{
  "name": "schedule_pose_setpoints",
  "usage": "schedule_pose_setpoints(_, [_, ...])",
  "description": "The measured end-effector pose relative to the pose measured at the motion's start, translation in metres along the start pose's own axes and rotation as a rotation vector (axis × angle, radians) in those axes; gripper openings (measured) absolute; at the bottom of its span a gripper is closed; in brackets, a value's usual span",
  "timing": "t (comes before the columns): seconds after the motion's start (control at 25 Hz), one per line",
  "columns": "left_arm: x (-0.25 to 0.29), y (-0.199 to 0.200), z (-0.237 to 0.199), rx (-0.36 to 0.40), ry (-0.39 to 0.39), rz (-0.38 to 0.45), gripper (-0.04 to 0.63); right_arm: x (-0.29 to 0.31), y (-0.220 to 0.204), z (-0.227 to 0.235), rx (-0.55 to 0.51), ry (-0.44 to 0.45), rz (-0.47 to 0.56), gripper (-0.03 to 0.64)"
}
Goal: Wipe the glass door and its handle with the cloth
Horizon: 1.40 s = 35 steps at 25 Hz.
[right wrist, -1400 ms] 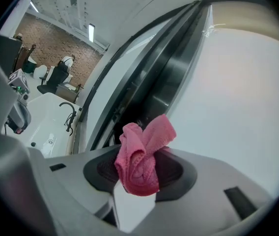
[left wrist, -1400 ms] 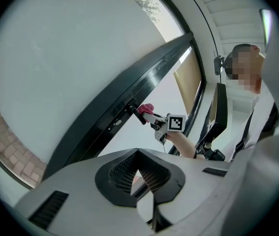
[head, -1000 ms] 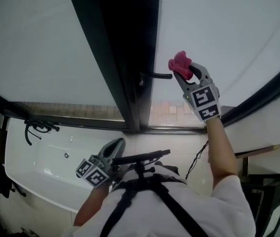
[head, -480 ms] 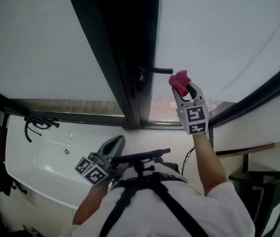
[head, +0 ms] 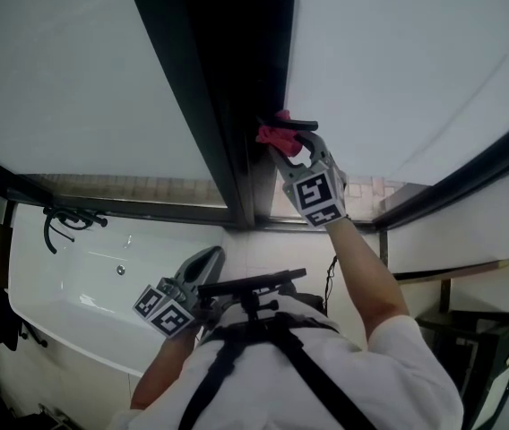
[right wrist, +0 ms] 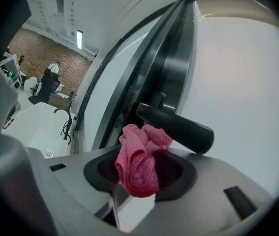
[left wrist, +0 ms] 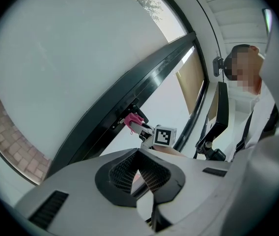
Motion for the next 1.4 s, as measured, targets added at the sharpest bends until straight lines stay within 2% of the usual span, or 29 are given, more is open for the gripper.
schedule_pose_setpoints(0.2, [-0.005,0.002,-0.001,0.005,0.020,0.003,0.002,0.013,-0.006,0.003,-0.044,-0.008,0.016,0.170])
schedule_pose_setpoints(0.52, [-0.007,0.003,0.003,0.022,0.035,0.005,0.002,0.015,-0.022,0.007,-0.019,0.018,0.003,0.170])
schedule_pose_setpoints(0.88, [-0.010,0.004,0.005,0.031,0.060,0.018,0.002,0.022,-0.044,-0.004,-0.005,0.039,-0.057,0.170])
schedule_pose_setpoints(1.04, [-0.012,0.004,0.006,0.029,0.076,0.032,0.002,0.024,-0.051,-0.009,-0.051,0.064,-0.106,0.170])
schedule_pose_setpoints(1.16, [-0.015,0.005,0.007,0.027,0.089,0.038,0.002,0.026,-0.063,-0.014,-0.020,0.066,-0.124,0.170])
schedule_pose_setpoints(1.4, [-0.012,0.008,0.009,0.037,0.083,0.047,0.002,0.035,-0.074,-0.016,-0.040,0.084,-0.182,0.170])
Point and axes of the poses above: the fingertips, and each gripper's own axes: x forward along the fingers, z to its right, y out of its top, the point moved 9 cm from there along -x, backward along the fingers, and after that the axes turned 6 degrees about z, right-handed, at the moved point
